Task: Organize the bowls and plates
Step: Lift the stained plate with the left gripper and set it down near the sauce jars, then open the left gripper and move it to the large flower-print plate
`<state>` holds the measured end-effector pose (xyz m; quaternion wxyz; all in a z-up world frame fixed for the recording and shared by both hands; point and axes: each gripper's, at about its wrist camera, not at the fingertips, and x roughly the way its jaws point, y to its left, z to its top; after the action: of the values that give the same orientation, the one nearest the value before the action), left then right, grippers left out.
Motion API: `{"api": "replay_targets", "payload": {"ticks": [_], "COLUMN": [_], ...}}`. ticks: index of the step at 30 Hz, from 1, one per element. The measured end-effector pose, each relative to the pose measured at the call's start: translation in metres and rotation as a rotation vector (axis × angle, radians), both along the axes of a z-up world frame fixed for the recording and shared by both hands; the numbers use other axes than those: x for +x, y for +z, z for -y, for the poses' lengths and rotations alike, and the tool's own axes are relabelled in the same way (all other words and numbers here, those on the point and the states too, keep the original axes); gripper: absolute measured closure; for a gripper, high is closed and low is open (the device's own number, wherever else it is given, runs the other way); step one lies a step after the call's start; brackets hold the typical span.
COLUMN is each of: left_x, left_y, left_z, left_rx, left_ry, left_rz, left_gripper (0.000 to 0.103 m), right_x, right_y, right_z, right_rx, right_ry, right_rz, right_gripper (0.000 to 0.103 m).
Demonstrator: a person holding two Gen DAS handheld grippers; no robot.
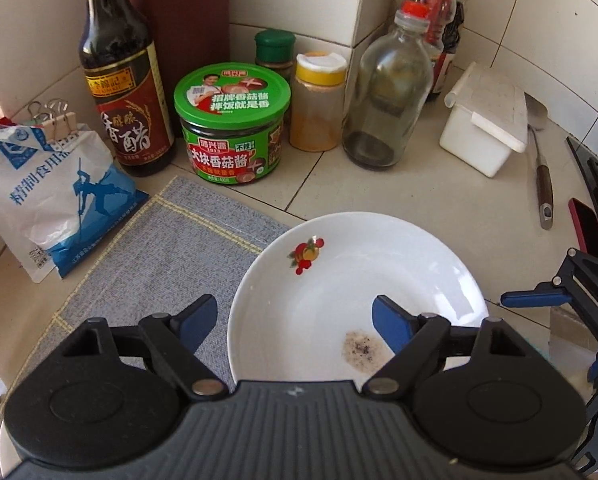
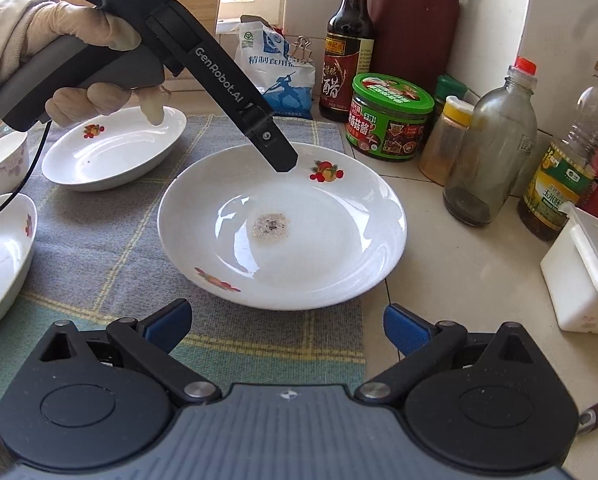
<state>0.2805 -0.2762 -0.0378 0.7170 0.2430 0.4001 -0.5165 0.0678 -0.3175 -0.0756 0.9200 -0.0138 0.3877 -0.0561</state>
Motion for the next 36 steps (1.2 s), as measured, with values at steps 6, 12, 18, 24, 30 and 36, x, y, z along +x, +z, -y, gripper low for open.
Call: {"api": "replay_targets", "payload": {"ticks": [6,12,18,24,30,36], "left_x": [-0.037,-0.082,-0.132,-0.175,-0.213,-0.233], "left_y": [0.034,0.050,0.049,0.042,0.031,0.023], "left_z": [-0.037,-0.077,-0.119,-0.159,-0.197,-0.235], "left_rx": [-0.063,-0.109,-0.114,-0.102,-0.087,-0.092], "left_ry": [0.055,0.132,0.215,0.338,0.488,0.639], "left_rz": [0.055,0.090,0.118,0.130,0.127,0.098], "left_gripper": [0.014,0.011,0.010,0.010,0.010,0.010], "right_x": [-0.027,-0.049,-0.072,-0.092,-0.103,-0.098], "right_y": [0.013,0.021,0.026,0.026,0.024,0.020], "right_z": [-0.017,-0.037,-0.054,-0.072,-0.086,-0.105], "right_rx": [0.051,0.065,0.082,0.087,0.116,0.139], "right_ry": [-0.009,0.043,0.113,0.207,0.289,0.356], "right_rz": [0.057,0.086,0.106,0.103,0.103,0.090], "right_gripper": [0.000,0.000,0.000,0.000,0.000,0.000]}}
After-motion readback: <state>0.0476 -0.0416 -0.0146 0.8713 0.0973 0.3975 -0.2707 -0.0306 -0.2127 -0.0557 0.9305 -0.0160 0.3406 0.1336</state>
